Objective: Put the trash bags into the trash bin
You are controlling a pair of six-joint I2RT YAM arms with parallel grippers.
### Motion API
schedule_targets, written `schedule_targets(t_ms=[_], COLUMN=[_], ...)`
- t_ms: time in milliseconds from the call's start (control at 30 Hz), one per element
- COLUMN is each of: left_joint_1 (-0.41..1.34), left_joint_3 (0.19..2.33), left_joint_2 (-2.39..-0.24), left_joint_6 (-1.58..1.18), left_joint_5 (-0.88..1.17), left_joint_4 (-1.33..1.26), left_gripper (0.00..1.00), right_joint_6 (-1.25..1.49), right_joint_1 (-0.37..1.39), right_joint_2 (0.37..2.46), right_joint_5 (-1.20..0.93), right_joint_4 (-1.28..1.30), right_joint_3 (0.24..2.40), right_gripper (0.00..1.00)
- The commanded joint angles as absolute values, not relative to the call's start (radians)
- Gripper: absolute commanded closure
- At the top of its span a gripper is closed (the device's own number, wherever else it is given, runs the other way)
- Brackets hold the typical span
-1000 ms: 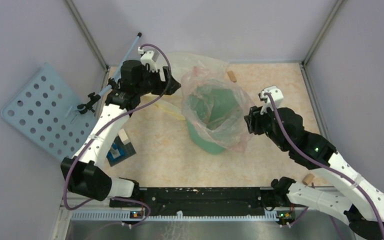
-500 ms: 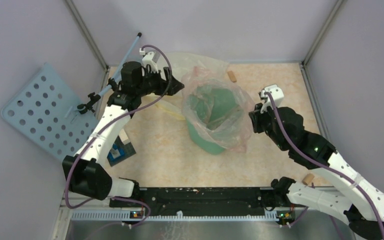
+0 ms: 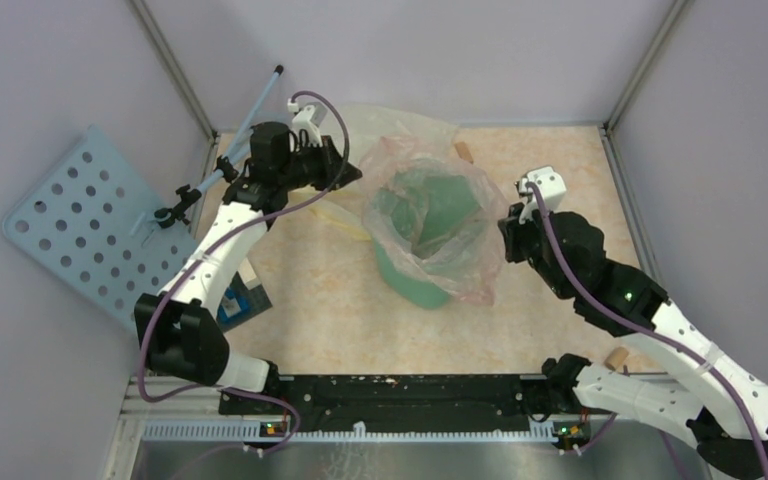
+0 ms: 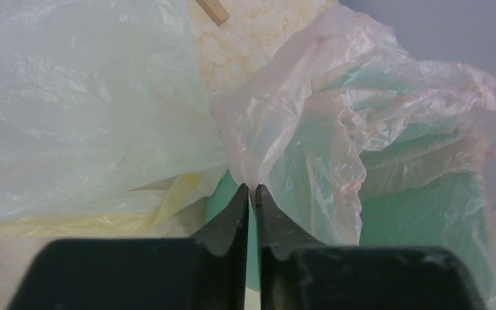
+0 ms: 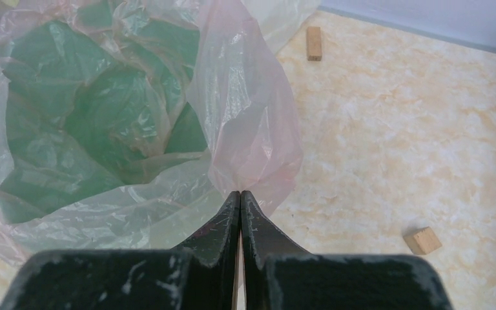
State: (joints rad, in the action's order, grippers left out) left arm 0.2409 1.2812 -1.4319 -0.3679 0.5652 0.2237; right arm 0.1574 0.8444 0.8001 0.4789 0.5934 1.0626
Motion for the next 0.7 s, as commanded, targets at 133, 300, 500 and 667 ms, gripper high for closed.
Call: schedule_targets(t_ms=[133,300,500,667], left_joint_1=[0.212,0.206,0.205,0.205], left_joint_3=[1.209,1.156,1.083,1.039], left_joint_2=[-1.368,-1.348,-1.34,-1.318], left_joint_6=[-0.332,-0.325,-0.327,-0.321], left_joint_5=[0.539,0.53,0.56,0.55], left_joint_4=[0.178,0.174,0.183,0.176], left_gripper=[1.0,1.0,1.0,1.0], right_joint_6=[0.144,0.142,0.108,0.115], right_joint_1=[0.853,0.853,0.8,0.691], right_joint_2=[0.777,0.764,0.799,0.835], right_joint_5=[0.581,0.626,0.66,0.557], right_joint_4=[0.546,0.522,0.457,0.407], right_joint_3=[1.056,1.026,0.993,0.975], right_gripper=[1.0,1.0,0.98,0.98])
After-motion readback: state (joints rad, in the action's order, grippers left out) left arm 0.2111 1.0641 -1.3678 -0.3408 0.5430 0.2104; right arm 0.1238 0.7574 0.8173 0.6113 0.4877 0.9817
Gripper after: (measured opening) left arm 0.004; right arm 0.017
